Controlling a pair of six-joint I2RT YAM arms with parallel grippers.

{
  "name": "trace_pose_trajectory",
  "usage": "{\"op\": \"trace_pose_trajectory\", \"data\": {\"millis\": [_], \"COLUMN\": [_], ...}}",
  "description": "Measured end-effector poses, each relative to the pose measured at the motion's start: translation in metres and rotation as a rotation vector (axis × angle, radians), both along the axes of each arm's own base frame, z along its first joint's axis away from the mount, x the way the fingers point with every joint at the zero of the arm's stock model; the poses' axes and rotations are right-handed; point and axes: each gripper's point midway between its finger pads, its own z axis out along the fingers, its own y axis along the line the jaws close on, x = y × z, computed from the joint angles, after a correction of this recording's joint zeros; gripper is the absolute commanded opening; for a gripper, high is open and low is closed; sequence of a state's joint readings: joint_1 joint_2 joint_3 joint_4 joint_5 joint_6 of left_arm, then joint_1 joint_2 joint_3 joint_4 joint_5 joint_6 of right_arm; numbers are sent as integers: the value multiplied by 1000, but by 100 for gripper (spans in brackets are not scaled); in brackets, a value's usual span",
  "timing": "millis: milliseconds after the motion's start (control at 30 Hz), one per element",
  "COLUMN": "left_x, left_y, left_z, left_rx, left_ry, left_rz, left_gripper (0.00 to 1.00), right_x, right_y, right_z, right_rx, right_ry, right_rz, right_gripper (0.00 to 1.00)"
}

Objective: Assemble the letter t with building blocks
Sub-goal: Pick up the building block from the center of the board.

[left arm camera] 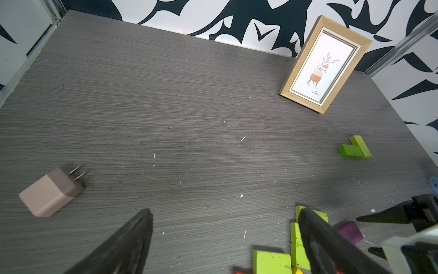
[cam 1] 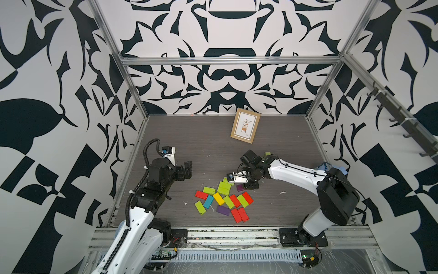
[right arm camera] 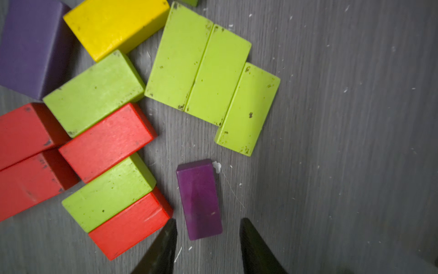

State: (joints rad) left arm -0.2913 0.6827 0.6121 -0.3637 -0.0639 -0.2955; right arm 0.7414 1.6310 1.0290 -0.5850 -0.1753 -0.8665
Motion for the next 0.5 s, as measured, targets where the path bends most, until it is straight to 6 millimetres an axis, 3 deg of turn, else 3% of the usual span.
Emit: {"op": "trace_pose_trajectory", "data": {"millis": [267,500], "left_x": [0,-1], "left_y": [0,0], "left_z": [1,2], "left_rx": [-1,-2], "left_ry": [-3,-7], "left_rz": [0,0], "left_gripper": [100,100], "right_x": [-4,-1], "right_y": [-2,0], "right_z": [-25,-34], "right_rx": [-51,-68], "right_ry": [59,75], "right_rz": [10,20], "right_gripper": [46,43]}}
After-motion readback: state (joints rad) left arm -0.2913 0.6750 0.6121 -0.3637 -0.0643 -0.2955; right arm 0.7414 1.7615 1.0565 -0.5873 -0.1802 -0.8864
